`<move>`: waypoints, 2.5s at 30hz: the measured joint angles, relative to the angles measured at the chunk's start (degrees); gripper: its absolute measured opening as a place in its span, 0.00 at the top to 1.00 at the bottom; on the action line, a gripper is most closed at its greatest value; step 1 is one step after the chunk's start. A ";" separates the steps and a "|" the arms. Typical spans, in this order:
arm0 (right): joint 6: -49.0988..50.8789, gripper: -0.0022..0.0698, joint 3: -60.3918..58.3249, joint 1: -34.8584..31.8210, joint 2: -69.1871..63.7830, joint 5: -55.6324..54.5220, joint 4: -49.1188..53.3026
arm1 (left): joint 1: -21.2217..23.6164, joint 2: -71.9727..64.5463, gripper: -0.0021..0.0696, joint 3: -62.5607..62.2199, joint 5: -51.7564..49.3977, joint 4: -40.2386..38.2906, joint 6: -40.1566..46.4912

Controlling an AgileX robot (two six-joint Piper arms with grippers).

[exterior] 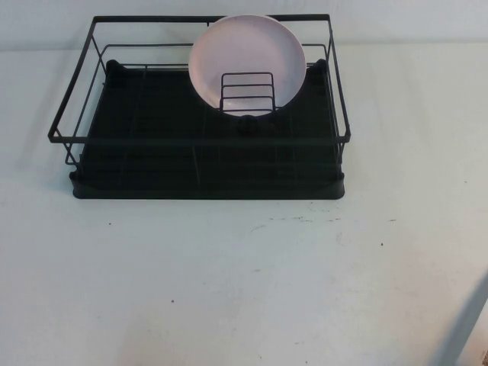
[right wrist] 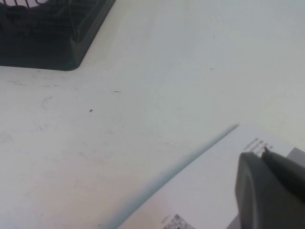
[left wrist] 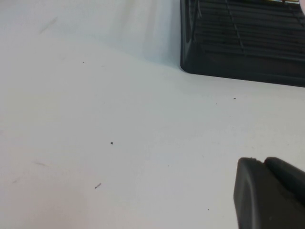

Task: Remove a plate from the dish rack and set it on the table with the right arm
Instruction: Grasp the plate from the shelf

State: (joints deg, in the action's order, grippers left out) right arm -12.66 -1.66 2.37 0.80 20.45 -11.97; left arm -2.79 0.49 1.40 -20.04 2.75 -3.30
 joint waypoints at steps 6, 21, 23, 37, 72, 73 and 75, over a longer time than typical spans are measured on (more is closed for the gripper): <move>0.00 1.00 0.00 0.00 0.00 -2.29 -5.82 | 0.00 0.00 0.98 0.00 0.00 0.00 0.00; 0.00 1.00 0.00 0.00 0.00 -12.92 -42.49 | 0.00 0.00 0.98 0.00 0.00 0.00 0.00; 0.00 1.00 0.00 0.00 0.00 -13.04 -42.86 | 0.00 0.00 0.98 0.00 0.00 0.00 0.00; -0.32 1.00 3.10 0.00 -3.95 -10.83 -47.29 | 0.00 0.00 0.98 0.00 0.00 0.00 0.00; -10.39 1.00 119.95 5.79 -119.85 37.93 -34.02 | 0.00 0.00 0.98 0.00 0.00 0.00 0.00; -9.49 1.00 123.91 6.37 -122.31 38.98 -33.66 | 0.00 0.00 0.98 0.00 0.00 0.00 0.00; -7.75 1.00 134.19 7.51 -128.44 41.35 -33.25 | 0.00 0.00 0.98 0.00 0.00 0.00 0.00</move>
State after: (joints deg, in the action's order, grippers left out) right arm -20.41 132.52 9.88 -127.65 61.80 -45.22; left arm -2.79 0.49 1.40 -20.04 2.75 -3.30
